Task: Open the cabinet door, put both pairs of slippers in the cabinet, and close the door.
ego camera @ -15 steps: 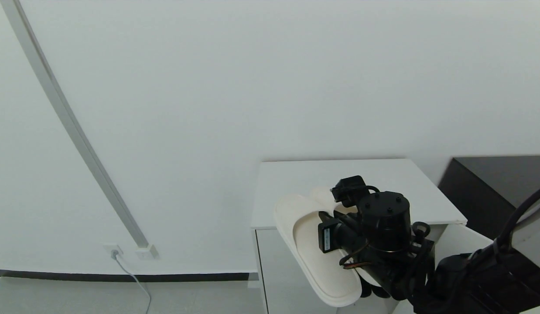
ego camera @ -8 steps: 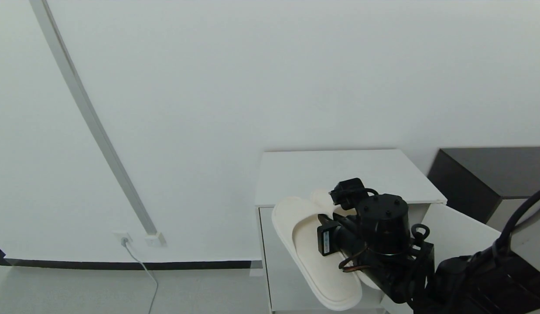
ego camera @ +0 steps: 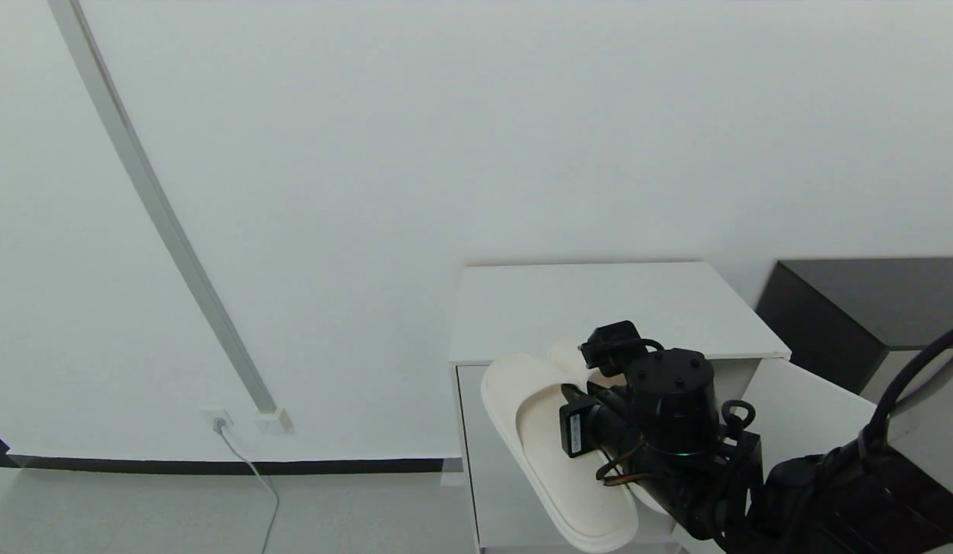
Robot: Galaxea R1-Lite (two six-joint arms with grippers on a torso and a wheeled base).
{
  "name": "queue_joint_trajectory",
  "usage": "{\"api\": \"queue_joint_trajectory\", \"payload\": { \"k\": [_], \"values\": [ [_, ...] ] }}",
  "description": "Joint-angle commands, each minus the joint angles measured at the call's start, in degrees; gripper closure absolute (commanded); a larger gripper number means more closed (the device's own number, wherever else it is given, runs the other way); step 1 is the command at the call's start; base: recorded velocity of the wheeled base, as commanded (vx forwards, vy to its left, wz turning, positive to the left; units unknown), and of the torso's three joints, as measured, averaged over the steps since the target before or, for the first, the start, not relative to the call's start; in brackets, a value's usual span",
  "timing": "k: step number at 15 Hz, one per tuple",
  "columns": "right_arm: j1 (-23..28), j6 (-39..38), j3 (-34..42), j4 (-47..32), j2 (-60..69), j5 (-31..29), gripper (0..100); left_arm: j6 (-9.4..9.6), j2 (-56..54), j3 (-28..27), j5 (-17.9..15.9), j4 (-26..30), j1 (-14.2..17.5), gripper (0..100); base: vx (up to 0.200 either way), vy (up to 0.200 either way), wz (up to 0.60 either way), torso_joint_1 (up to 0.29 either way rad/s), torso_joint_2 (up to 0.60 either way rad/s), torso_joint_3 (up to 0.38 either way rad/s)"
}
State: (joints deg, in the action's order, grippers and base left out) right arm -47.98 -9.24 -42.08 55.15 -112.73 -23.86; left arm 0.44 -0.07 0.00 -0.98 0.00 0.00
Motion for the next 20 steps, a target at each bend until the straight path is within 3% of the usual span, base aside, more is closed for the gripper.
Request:
{"api": "queue_joint_trajectory", "payload": {
  "k": [1,3,20],
  "values": [
    [-0.1,0.0,0.2,0.0,-0.3,0.0,100,0.09,0.1,0.0,0.0,0.0,0.0,100,0.0,0.0,0.0,0.0,0.0,0.0],
    [-0.2,0.0,0.1,0.0,-0.4,0.0,100,0.09,0.1,0.0,0.0,0.0,0.0,100,0.0,0.0,0.0,0.0,0.0,0.0],
    [-0.1,0.0,0.8,0.0,0.0,-0.1,100,0.26,0.1,0.0,0.0,0.0,0.0,100,0.0,-0.2,0.0,0.002,0.0,0.003]
  ]
}}
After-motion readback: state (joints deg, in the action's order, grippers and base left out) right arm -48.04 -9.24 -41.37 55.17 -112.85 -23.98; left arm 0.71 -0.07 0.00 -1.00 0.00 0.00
